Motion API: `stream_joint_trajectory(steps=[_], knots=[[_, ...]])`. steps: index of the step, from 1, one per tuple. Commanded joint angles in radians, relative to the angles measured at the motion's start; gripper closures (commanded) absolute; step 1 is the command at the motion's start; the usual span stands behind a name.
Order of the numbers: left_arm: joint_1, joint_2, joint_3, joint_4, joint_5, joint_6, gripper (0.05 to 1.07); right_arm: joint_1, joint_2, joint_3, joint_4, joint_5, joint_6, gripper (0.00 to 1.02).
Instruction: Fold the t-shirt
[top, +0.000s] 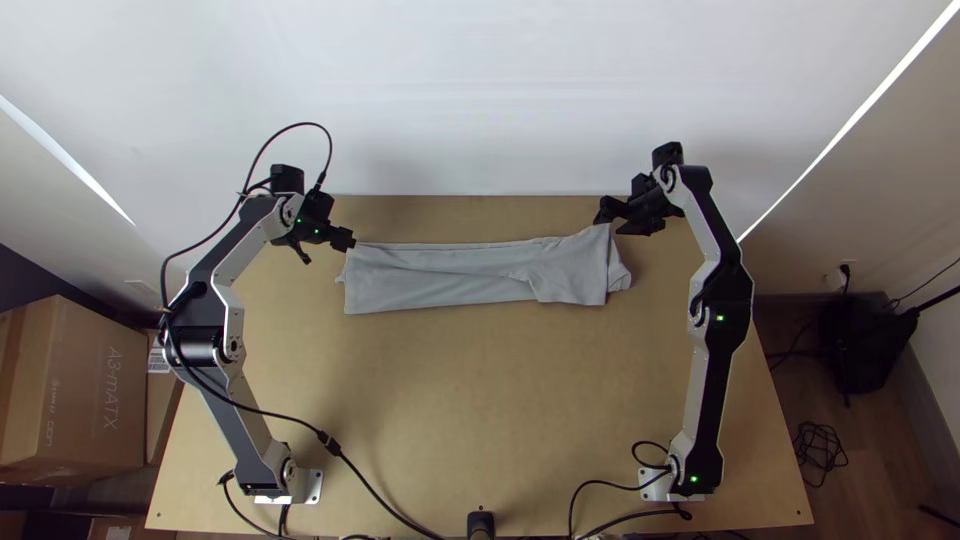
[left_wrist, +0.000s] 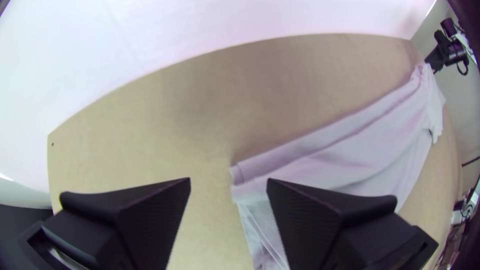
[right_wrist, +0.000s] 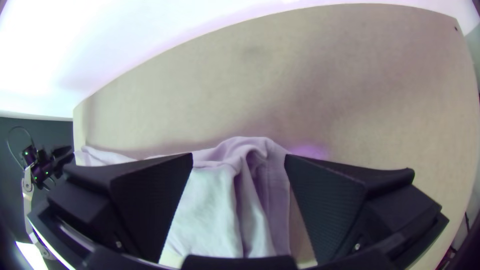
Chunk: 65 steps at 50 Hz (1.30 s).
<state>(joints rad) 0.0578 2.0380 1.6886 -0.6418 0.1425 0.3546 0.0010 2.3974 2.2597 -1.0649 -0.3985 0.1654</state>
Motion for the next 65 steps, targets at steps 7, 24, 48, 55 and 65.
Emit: stream_joint_trajectory(steps=[7,24,48,55,65], knots=[[0.085,-0.105,-0.139,0.054,0.138,-0.08,0.12,-0.03,-0.219,-0.221,0.066,-0.003,0.052,0.04],[0.174,-0.07,-0.256,0.027,0.359,-0.126,0.12,-0.085,-0.452,-0.483,0.181,-0.301,0.21,0.04],[0.094,-0.001,-0.306,0.033,0.422,-0.192,0.12,-0.124,-0.583,-0.56,0.186,-0.418,0.255,0.04],[0.036,0.005,-0.303,0.042,0.411,-0.226,0.12,-0.124,-0.609,-0.56,0.186,-0.418,0.256,0.04],[-0.062,-0.006,-0.333,0.117,0.345,-0.279,0.35,-0.124,-0.646,-0.572,0.186,-0.419,0.264,0.04]])
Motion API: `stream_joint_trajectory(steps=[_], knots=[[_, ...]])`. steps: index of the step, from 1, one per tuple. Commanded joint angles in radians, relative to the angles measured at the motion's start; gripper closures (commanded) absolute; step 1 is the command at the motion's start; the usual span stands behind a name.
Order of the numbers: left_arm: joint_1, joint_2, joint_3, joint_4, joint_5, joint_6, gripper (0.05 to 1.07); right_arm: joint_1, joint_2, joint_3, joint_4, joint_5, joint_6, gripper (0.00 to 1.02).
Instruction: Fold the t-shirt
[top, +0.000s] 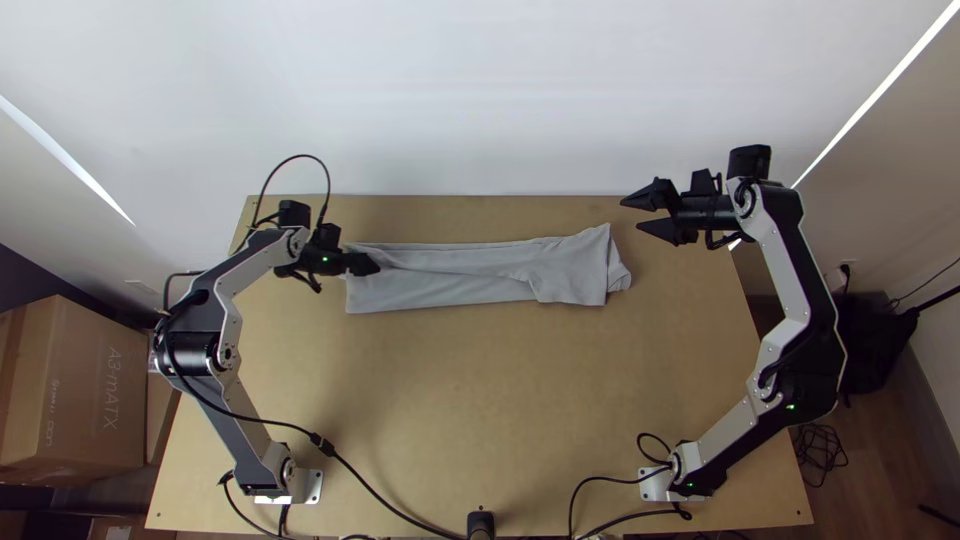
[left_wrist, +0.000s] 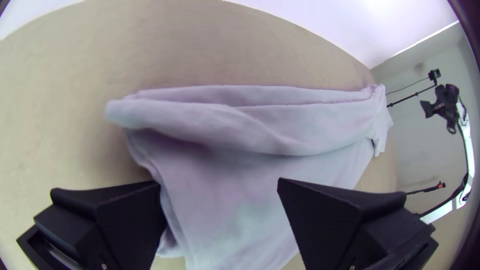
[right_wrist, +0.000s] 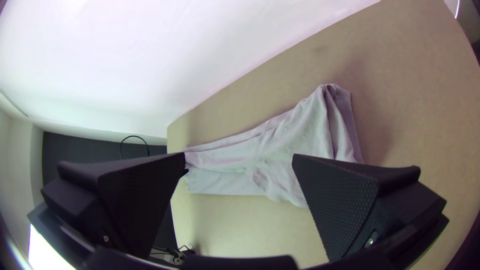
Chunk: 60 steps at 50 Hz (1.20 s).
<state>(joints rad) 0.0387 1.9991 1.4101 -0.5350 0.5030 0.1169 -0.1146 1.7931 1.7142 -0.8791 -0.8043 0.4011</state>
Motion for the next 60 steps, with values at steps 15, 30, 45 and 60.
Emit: stream_joint_trajectory(steps=[15,30,45,60], knots=[[0.046,-0.094,-0.12,0.03,-0.07,-0.043,1.04,-0.023,-0.101,-0.085,0.006,-0.012,0.022,0.04],[0.415,-0.284,-0.183,-0.151,-0.014,0.207,1.04,-0.051,-0.156,-0.176,0.035,-0.012,0.013,0.04],[0.564,-0.467,-0.08,-0.47,0.068,0.372,1.04,-0.057,-0.227,-0.277,0.065,-0.012,0.012,0.04],[0.156,-0.513,0.086,-0.494,0.092,0.079,1.04,-0.04,-0.304,-0.344,0.068,-0.012,0.019,0.04]])
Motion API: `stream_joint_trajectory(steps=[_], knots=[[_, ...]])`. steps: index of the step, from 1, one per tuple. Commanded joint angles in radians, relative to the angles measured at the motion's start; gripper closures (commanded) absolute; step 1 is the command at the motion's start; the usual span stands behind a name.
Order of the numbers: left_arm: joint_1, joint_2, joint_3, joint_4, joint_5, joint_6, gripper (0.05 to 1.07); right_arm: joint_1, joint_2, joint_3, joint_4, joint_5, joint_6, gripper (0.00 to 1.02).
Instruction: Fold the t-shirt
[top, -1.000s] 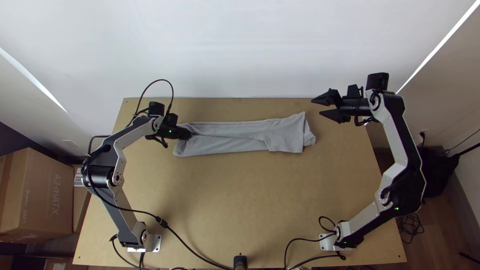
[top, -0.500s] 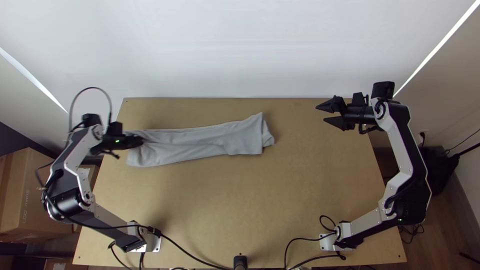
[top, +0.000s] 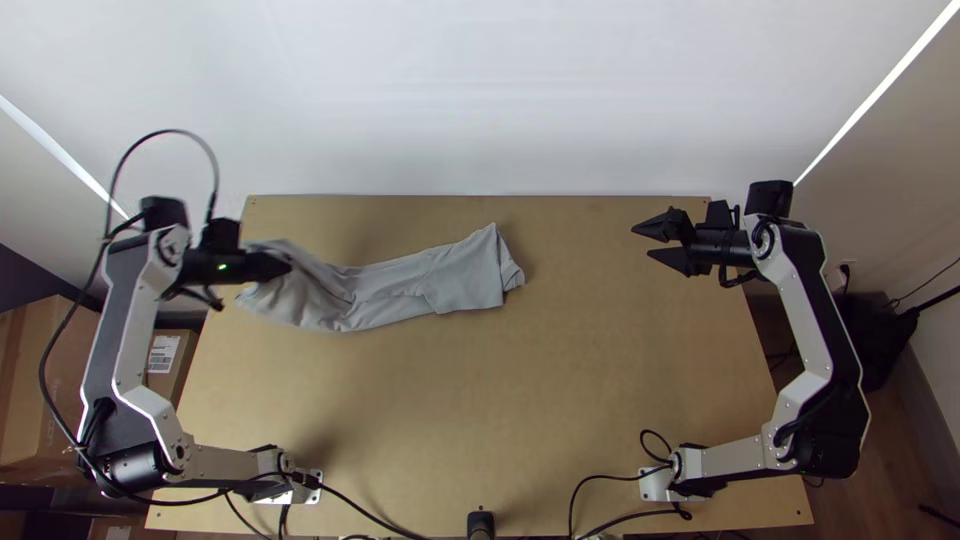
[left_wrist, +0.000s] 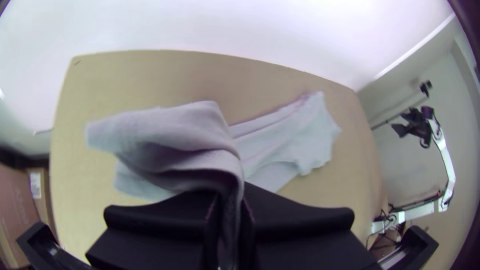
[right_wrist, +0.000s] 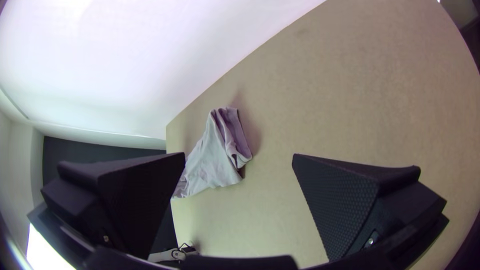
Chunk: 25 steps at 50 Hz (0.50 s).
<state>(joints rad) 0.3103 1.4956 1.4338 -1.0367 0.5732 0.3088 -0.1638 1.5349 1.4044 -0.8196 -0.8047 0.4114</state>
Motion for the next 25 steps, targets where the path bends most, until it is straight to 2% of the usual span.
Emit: stream_joint_trajectory(steps=[1,9,25], knots=[[-0.146,-0.005,0.074,0.015,0.016,-0.135,1.04,0.009,-0.05,-0.038,0.008,-0.011,0.007,0.04],[-0.359,0.072,0.165,0.104,-0.072,-0.267,1.04,0.001,-0.098,-0.07,0.01,-0.01,0.007,0.04],[-0.574,0.301,0.346,0.175,-0.168,-0.387,1.04,-0.008,-0.19,-0.157,0.014,0.001,0.007,0.04]])
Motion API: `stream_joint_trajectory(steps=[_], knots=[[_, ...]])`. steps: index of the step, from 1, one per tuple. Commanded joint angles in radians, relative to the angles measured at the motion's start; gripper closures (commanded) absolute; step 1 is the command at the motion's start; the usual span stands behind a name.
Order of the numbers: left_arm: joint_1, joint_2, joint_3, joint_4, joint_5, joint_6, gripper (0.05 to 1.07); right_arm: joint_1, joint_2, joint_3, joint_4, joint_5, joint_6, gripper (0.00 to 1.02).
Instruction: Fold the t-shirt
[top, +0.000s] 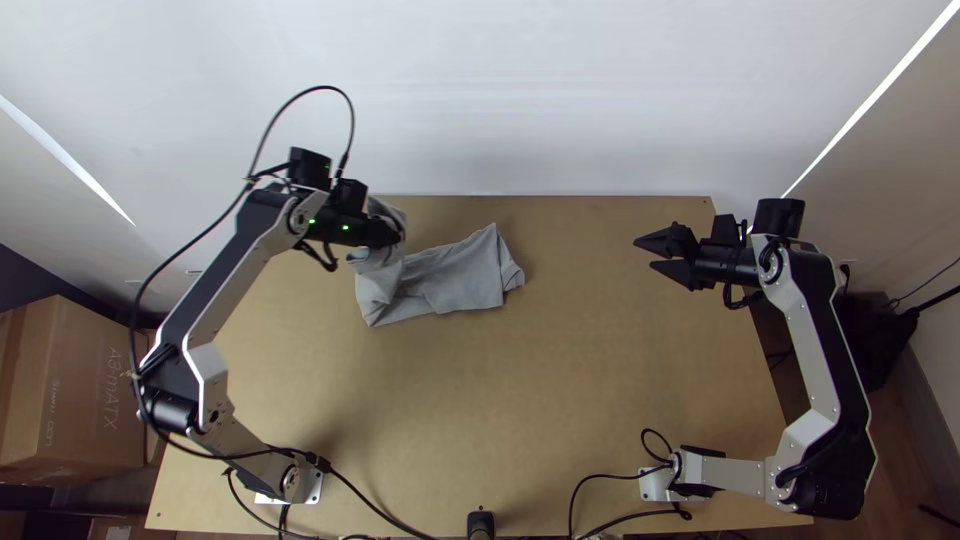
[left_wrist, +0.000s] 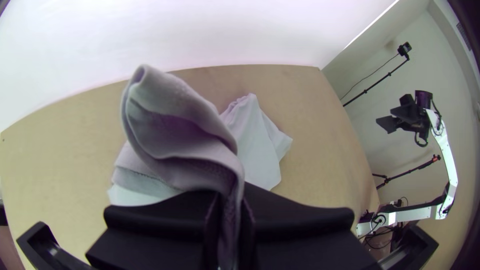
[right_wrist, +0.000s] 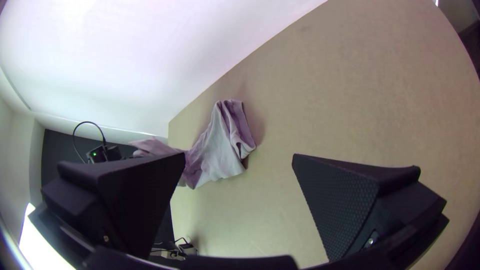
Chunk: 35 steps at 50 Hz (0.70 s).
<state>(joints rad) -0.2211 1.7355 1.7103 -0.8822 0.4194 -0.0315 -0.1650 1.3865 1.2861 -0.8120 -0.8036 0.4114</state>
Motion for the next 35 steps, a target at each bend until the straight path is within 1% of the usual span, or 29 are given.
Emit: stream_joint_trajectory(steps=[1,10,20,24,35], knots=[[-0.055,0.075,0.081,0.02,-0.024,-0.047,1.04,-0.008,-0.047,-0.042,0.007,0.001,0.007,0.04],[-0.13,0.187,0.178,0.023,-0.045,-0.065,1.04,-0.008,-0.084,-0.076,0.007,0.02,0.009,0.04],[-0.178,0.303,0.278,0.028,-0.082,-0.088,1.04,-0.001,-0.109,-0.111,0.008,0.04,0.009,0.04],[-0.204,0.343,0.31,0.042,-0.094,-0.091,1.04,0.013,-0.121,-0.128,0.01,0.064,0.01,0.04],[-0.274,0.463,0.439,0.034,-0.133,-0.097,1.04,0.03,-0.162,-0.182,0.02,0.093,0.018,0.04]])
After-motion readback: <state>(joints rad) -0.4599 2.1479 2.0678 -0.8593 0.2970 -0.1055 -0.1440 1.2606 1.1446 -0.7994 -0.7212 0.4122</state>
